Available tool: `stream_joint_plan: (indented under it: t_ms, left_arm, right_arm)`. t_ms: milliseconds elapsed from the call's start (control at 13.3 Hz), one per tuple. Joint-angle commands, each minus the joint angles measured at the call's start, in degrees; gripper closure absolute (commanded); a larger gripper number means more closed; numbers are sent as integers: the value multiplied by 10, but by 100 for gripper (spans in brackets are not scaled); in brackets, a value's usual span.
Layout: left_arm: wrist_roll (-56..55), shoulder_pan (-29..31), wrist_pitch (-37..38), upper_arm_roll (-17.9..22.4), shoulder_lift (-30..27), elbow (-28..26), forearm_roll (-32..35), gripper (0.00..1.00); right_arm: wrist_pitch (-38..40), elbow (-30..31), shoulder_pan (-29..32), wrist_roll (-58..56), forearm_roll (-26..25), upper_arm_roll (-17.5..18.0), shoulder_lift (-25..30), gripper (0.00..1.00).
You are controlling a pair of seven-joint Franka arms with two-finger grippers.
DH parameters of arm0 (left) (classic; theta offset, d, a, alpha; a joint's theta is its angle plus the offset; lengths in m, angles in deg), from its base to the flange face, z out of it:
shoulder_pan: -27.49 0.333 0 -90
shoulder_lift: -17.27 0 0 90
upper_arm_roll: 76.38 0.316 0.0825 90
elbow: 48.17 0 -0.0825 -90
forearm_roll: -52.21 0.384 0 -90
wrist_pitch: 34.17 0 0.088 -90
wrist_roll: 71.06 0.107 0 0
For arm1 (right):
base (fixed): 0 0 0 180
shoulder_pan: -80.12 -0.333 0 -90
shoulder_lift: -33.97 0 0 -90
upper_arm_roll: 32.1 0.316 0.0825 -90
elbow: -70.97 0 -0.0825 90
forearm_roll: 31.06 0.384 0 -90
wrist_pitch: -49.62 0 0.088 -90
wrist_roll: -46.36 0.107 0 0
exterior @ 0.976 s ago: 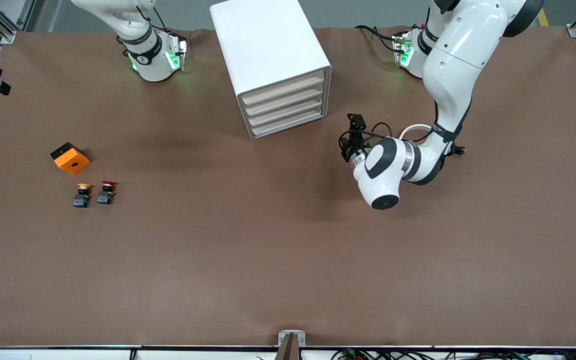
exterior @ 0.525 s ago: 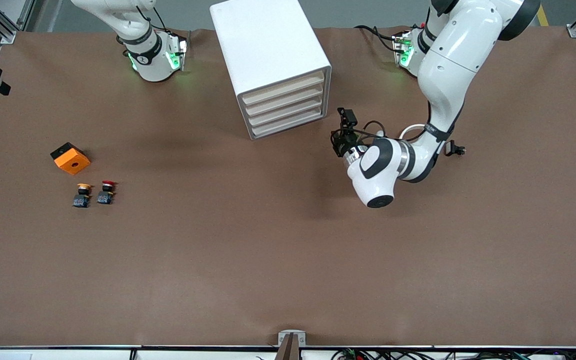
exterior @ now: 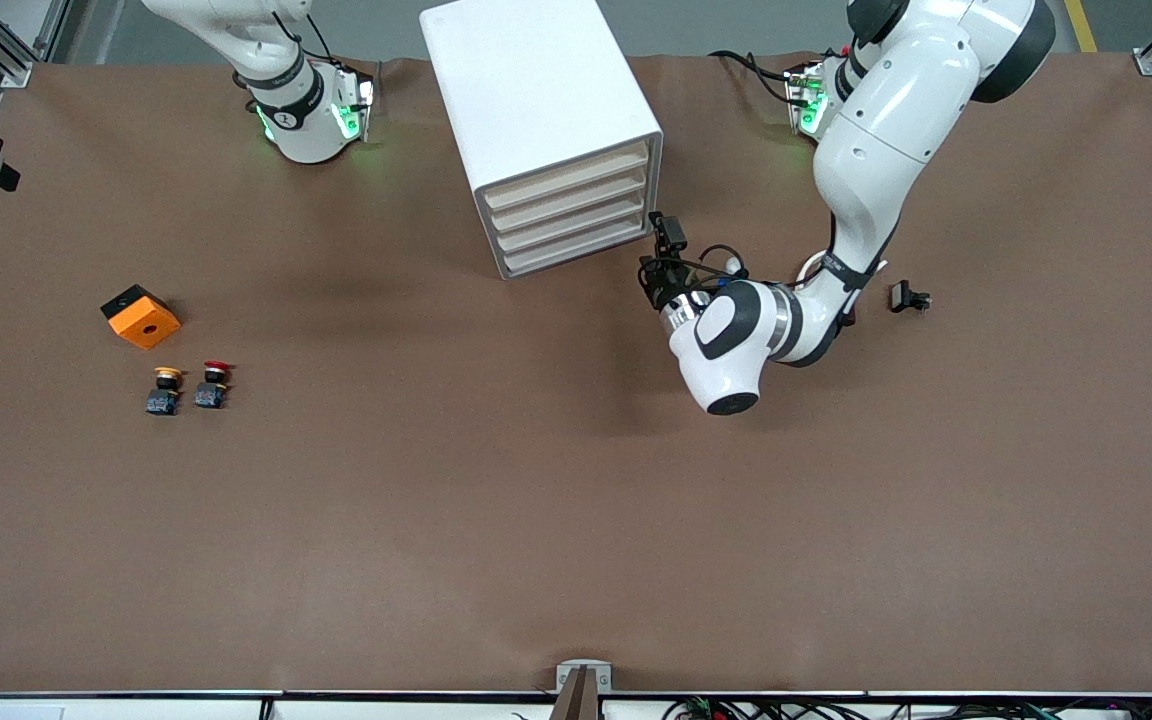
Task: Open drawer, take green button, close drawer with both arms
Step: 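Reach the left gripper to the front of a cabinet drawer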
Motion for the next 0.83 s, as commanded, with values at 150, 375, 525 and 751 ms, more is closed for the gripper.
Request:
stream_joint_plan:
  t_ms: [150, 375, 525, 751]
  left_arm:
    - [-23, -16, 6, -1, 25, 40, -27, 0]
    - [-24, -25, 5, -1, 31, 40, -46, 0]
    - [-34, -28, 5, -1, 34, 40, -59, 0]
    - [-35, -40, 5, -1, 40, 40, -60, 0]
  right_arm:
    - [1, -11, 6, -1, -2, 3, -13, 0]
    - [1, -11, 6, 4, -1, 3, -48, 0]
    - [1, -16, 10, -1, 7, 2, -61, 0]
    - [-18, -18, 11, -4, 3, 2, -71, 0]
